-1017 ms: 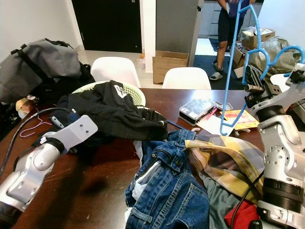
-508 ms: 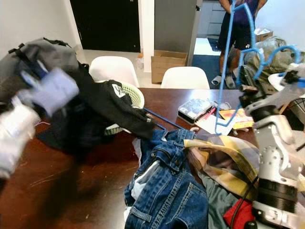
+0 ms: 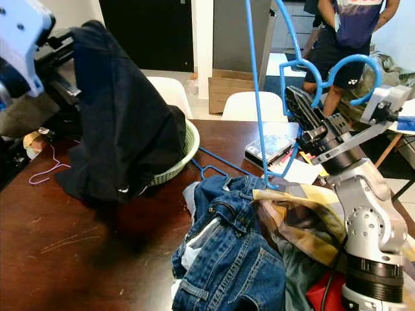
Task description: Hang hanger
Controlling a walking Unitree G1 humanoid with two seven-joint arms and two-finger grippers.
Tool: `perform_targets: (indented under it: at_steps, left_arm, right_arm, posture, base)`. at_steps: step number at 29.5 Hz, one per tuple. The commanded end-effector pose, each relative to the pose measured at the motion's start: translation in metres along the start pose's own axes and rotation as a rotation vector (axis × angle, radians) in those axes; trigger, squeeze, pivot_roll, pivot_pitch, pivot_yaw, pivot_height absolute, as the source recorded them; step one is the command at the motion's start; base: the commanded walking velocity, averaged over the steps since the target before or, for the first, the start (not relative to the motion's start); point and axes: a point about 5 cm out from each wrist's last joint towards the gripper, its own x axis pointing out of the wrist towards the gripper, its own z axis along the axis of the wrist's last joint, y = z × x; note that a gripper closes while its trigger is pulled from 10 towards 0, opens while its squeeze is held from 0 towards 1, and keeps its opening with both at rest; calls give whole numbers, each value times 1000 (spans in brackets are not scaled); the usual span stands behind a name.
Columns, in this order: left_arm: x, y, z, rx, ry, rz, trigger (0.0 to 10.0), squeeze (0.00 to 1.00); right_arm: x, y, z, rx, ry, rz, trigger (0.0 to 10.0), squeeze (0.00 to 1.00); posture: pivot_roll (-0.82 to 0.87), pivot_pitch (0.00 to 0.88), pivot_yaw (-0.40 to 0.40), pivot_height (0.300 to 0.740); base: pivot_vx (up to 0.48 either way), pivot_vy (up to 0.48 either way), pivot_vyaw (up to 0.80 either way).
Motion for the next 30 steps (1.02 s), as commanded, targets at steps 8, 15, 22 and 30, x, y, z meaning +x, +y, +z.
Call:
perform_targets:
  at_steps: [8,15,22,30]
  left_arm:
    - [8,-10,39,-126,-173,-83,10000,0]
    - [10,-26,39,-195,-175,-145,10000,0]
    - [10,-29,41,-218,-179,-155,10000,0]
    - [12,0,84,-222,-346,-74,10000,0]
  right_arm:
    - [8,1,-4,41,-32,-25,10000,0]
    - [8,6,-7,66,-32,-15,10000,0]
    - [7,10,-9,84,-31,4,10000,0]
    - [2,16,6,188,-123,89,10000,0]
  posture:
    - [19,0,-33,740]
    - [8,0,-30,740]
    - [7,0,-30,740]
    - [6,0,-28,740]
  base:
    - [-337,0,0]
    - [-425,0,0]
    - [-428,0,0]
    - [-432,0,0]
